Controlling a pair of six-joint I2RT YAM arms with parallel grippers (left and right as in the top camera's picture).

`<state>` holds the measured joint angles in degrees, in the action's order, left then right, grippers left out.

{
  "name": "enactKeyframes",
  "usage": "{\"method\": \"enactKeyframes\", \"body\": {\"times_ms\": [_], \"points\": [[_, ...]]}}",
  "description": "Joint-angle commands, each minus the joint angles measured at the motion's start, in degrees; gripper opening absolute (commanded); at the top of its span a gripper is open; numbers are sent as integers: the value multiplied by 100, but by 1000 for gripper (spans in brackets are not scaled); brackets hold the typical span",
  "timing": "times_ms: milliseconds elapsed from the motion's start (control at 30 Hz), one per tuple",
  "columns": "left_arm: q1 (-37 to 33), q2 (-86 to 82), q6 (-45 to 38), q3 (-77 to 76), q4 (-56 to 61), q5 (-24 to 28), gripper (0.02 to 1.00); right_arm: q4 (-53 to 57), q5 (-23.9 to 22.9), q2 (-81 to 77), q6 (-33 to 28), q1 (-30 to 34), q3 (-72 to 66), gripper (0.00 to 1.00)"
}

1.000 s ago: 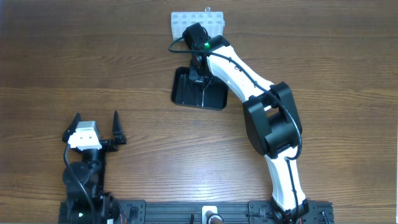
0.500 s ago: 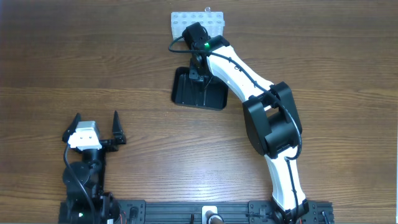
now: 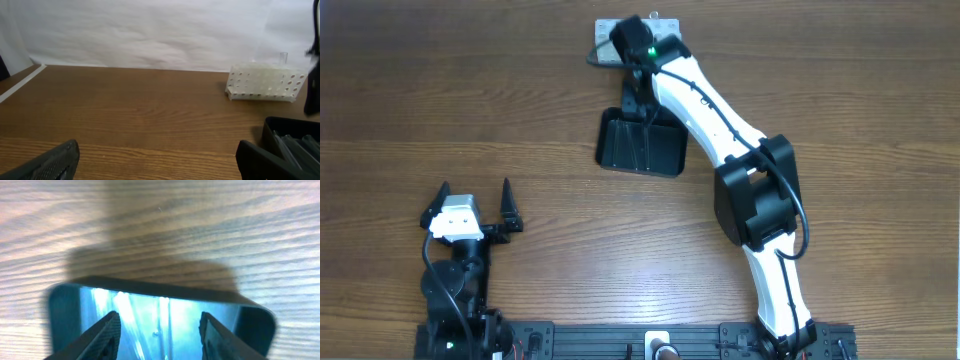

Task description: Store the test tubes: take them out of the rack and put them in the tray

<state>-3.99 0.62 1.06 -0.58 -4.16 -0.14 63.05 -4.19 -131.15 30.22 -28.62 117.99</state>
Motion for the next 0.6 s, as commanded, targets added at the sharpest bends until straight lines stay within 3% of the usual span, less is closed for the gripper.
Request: {"method": "enactKeyframes", "body": {"times_ms": [33,167,267,400,600], "points": [[-26,-46,-85,24,-20,76,998,326,-85,2,-356,52,1043,540],[-26,-46,-85,24,-20,76,998,348,-363,2,-553,85,1613,621],[-26,-46,-85,24,-20,76,998,179,-815,2,-748,98,1893,759],[-26,-46,-85,24,-20,76,998,-315,-1172,2,-1338,142,1982,822],[-26,-46,-85,24,-20,76,998,-953,-1598,-44,-1622,304,1934,899]]}}
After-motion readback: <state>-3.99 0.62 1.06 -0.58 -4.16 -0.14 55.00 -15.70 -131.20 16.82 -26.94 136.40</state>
